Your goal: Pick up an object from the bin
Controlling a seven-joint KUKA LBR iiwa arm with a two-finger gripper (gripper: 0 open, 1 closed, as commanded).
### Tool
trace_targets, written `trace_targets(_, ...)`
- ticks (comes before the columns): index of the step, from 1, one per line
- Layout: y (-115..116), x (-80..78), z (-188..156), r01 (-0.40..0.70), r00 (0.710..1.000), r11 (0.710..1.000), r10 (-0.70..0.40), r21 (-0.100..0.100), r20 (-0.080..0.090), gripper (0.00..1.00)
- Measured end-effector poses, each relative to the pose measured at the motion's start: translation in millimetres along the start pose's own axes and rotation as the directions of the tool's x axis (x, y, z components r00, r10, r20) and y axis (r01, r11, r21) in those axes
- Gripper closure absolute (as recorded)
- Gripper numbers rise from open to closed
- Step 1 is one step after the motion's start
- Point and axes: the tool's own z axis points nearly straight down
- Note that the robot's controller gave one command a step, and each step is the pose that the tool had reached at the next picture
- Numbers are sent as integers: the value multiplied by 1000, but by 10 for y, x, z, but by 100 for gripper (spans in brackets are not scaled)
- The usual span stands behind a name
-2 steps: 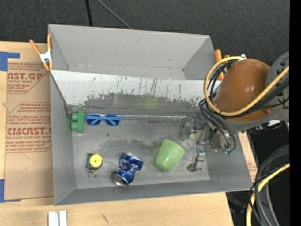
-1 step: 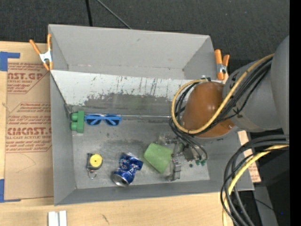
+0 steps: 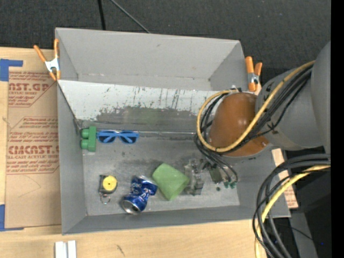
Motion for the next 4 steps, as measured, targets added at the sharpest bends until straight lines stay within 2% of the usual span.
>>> trace_targets(1, 0, 0, 0, 0, 1000, 1000, 0, 0, 0, 0)
trace_targets(2, 524, 17, 106, 40, 999, 999, -40, -3, -1, 0)
trace_targets(3, 482, 13, 93, 34, 999, 999, -34, 1, 1, 100)
trace_targets(4, 450, -74, -1476, 59, 998, 998, -59, 2, 9, 100)
